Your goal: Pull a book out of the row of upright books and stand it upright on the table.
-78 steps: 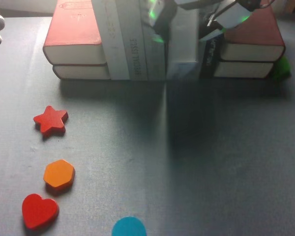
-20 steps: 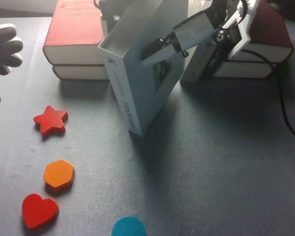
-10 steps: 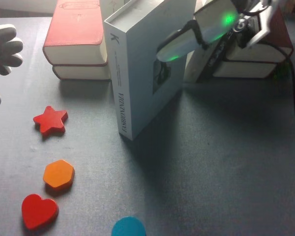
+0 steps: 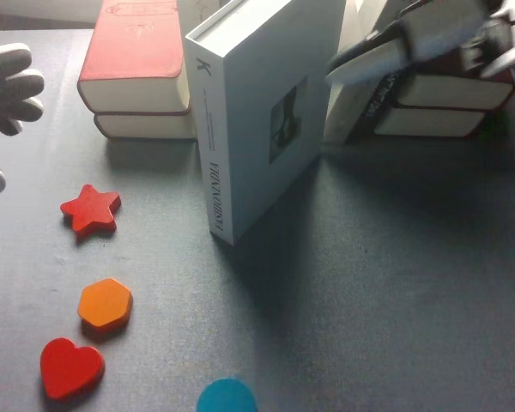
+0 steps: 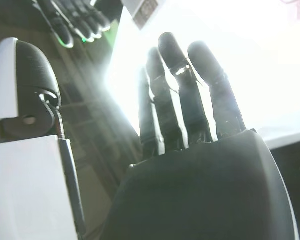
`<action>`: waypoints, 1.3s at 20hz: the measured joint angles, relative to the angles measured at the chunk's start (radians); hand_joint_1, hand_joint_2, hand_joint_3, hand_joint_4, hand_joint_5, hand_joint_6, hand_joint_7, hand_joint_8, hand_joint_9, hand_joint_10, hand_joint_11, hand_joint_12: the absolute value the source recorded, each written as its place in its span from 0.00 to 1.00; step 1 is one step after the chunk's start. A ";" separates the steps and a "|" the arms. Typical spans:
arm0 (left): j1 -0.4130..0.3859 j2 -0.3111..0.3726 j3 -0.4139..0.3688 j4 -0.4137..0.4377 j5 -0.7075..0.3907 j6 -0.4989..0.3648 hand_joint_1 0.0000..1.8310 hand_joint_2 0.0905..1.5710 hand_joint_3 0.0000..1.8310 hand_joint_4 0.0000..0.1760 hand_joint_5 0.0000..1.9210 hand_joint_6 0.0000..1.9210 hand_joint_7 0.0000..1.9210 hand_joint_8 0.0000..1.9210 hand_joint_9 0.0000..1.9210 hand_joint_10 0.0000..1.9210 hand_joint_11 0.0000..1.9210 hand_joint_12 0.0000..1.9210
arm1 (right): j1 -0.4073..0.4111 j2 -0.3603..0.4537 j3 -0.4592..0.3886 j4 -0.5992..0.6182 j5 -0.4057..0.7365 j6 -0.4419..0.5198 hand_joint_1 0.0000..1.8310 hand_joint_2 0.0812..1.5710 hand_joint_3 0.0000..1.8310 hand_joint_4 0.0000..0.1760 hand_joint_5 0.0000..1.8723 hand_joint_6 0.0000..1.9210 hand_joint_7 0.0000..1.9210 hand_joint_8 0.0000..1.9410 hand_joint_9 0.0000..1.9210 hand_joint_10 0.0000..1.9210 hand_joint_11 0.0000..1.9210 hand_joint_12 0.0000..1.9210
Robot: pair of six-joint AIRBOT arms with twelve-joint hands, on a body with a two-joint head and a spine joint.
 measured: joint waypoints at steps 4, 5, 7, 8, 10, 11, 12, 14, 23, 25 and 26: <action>0.000 0.029 -0.015 -0.038 -0.042 0.000 0.51 0.50 0.00 0.90 0.00 0.00 0.17 0.00 0.23 0.27 0.08 0.82 | -0.058 0.164 -0.063 0.279 0.020 -0.159 0.49 0.60 0.02 1.00 0.00 0.00 0.00 0.00 0.00 0.00 0.00 0.00; -0.004 0.034 -0.024 -0.078 -0.055 -0.001 0.48 0.54 0.00 0.98 0.00 0.00 0.14 0.00 0.25 0.19 0.07 0.79 | -0.117 0.211 -0.090 0.376 0.048 -0.223 0.47 0.66 0.04 0.93 0.00 0.00 0.00 0.00 0.00 0.00 0.00 0.00; -0.048 0.034 -0.024 -0.077 -0.047 -0.001 0.43 0.61 0.00 0.90 0.00 0.00 0.11 0.00 0.29 0.03 0.06 0.73 | -0.256 0.282 -0.151 0.568 0.137 -0.318 0.22 0.76 0.02 0.86 0.00 0.00 0.00 0.00 0.00 0.00 0.00 0.00; -0.071 0.034 -0.021 -0.064 -0.050 -0.001 0.43 0.61 0.00 0.90 0.00 0.00 0.11 0.00 0.29 0.03 0.06 0.73 | -0.322 0.309 -0.177 0.646 0.192 -0.354 0.22 0.76 0.02 0.86 0.00 0.00 0.00 0.00 0.00 0.00 0.00 0.00; -0.105 0.034 -0.019 -0.053 -0.061 -0.002 0.41 0.58 0.00 0.94 0.00 0.00 0.10 0.00 0.25 0.01 0.04 0.75 | -0.472 0.346 -0.200 0.813 0.365 -0.372 0.02 0.81 0.00 0.86 0.00 0.00 0.03 0.00 0.12 0.03 0.00 0.44; -0.118 0.034 -0.017 -0.050 -0.060 -0.002 0.41 0.58 0.00 0.94 0.00 0.00 0.10 0.00 0.25 0.01 0.04 0.75 | -0.522 0.350 -0.205 0.882 0.429 -0.374 0.02 0.81 0.00 0.86 0.00 0.00 0.03 0.00 0.12 0.03 0.00 0.44; -0.145 0.034 -0.017 -0.046 -0.051 -0.001 0.32 0.56 0.00 0.89 0.00 0.00 0.08 0.00 0.22 0.00 0.00 0.78 | -0.580 0.350 -0.206 0.952 0.508 -0.359 0.00 0.77 0.00 0.83 0.01 0.00 0.09 0.01 0.16 0.03 0.00 0.58; -0.201 0.035 -0.006 -0.014 -0.061 -0.003 0.38 0.55 0.00 0.96 0.00 0.00 0.03 0.00 0.15 0.00 0.00 0.73 | -0.663 0.345 -0.203 0.977 0.630 -0.247 0.24 0.72 0.00 0.81 0.09 0.01 0.16 0.01 0.23 0.04 0.03 0.75; -0.315 0.007 0.015 0.063 -0.069 -0.003 0.43 0.66 0.01 0.51 0.26 0.27 0.24 0.00 0.21 0.01 0.00 0.58 | -0.621 0.420 -0.375 0.779 0.843 -0.470 0.38 0.63 0.00 0.67 0.24 0.16 0.32 0.04 0.33 0.13 0.12 0.77; -0.341 0.007 0.015 0.076 -0.068 -0.002 0.40 0.69 0.01 0.28 0.28 0.36 0.32 0.01 0.27 0.02 0.03 0.67 | -0.621 0.420 -0.376 0.767 0.828 -0.481 0.39 0.71 0.00 0.28 0.26 0.23 0.37 0.08 0.29 0.30 0.14 0.81; -0.365 0.007 0.013 0.101 -0.068 -0.002 0.28 0.75 0.02 0.00 0.29 0.40 0.38 0.04 0.30 0.03 0.01 0.72 | -0.621 0.420 -0.376 0.779 0.827 -0.487 0.59 0.82 0.02 0.00 0.28 0.86 0.38 0.72 0.42 0.69 0.36 0.84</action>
